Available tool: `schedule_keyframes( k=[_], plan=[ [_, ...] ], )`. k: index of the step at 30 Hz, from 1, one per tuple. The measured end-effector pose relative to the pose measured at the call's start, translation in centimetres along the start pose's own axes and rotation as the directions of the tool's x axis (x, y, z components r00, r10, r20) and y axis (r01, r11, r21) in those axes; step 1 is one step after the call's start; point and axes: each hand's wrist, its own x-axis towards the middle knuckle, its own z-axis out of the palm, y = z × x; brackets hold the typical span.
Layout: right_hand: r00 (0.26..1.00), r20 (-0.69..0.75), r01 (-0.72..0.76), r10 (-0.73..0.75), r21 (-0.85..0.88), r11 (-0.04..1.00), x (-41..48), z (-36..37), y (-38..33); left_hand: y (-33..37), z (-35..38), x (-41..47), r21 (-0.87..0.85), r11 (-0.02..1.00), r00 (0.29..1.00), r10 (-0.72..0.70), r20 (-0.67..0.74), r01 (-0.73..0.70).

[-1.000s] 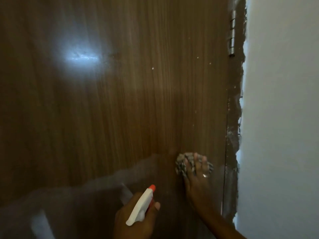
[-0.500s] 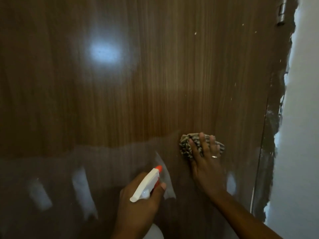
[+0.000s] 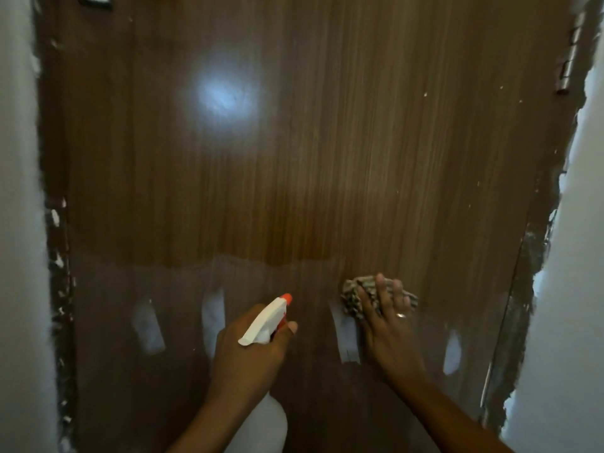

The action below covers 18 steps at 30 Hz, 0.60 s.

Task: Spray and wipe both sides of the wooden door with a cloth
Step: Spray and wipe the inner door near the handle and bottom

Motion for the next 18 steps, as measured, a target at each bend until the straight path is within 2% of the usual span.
schedule_keyframes(
  k=[1,3,5,6,7,9,11,12,15,17,18],
  plan=[
    [0.999,0.02,-0.048,0.047,0.014,0.999,-0.3,-0.3,0.4,0.2,-0.2,-0.1,-0.01,1.0,1.0,0.014,-0.02,-0.014],
    [0.967,0.021,-0.255,0.254,0.093,0.962,1.4,-1.3,0.0,0.6,-0.7,-0.2,-0.007,0.998,0.997,0.063,-0.033,-0.064],
    [0.865,-0.024,-0.487,0.5,0.193,0.852,5.3,-2.5,-2.0,0.9,-1.3,-0.3,0.025,0.995,0.995,0.095,-0.013,-0.095],
    [0.837,-0.034,-0.528,0.546,0.215,0.822,7.3,-3.0,-3.4,0.9,-1.5,-0.2,0.033,0.994,0.995,0.101,-0.012,-0.1],
    [0.859,-0.06,-0.486,0.508,0.215,0.847,8.6,-3.0,-4.7,0.9,-1.7,-0.2,0.027,0.993,0.993,0.114,-0.025,-0.114],
    [0.963,-0.106,-0.23,0.246,0.147,0.962,9.0,-2.2,-6.8,1.2,-2.2,-0.1,0.045,0.987,0.987,0.156,-0.029,-0.155],
    [0.997,-0.076,0.001,0.002,0.038,0.999,7.0,-0.8,-7.2,1.2,-2.9,0.1,0.077,0.981,0.984,0.178,-0.006,-0.177],
    [0.997,-0.047,0.058,-0.057,0.007,0.998,5.6,-0.3,-6.9,1.2,-3.3,0.3,0.08,0.98,0.984,0.181,-0.004,-0.18],
    [0.994,0.007,0.106,-0.106,-0.078,0.991,2.1,-0.4,-4.8,0.6,-4.0,0.7,0.023,0.992,0.992,0.125,-0.009,-0.125],
    [1.0,0.011,-0.018,0.018,-0.032,0.999,2.5,-1.2,-4.6,-0.1,-4.4,0.8,-0.017,0.994,0.994,0.108,0.018,-0.108],
    [0.988,0.016,-0.152,0.151,0.038,0.988,3.7,-1.7,-5.2,-0.2,-4.6,0.7,-0.036,0.994,0.994,0.101,0.052,-0.099]
  ],
)
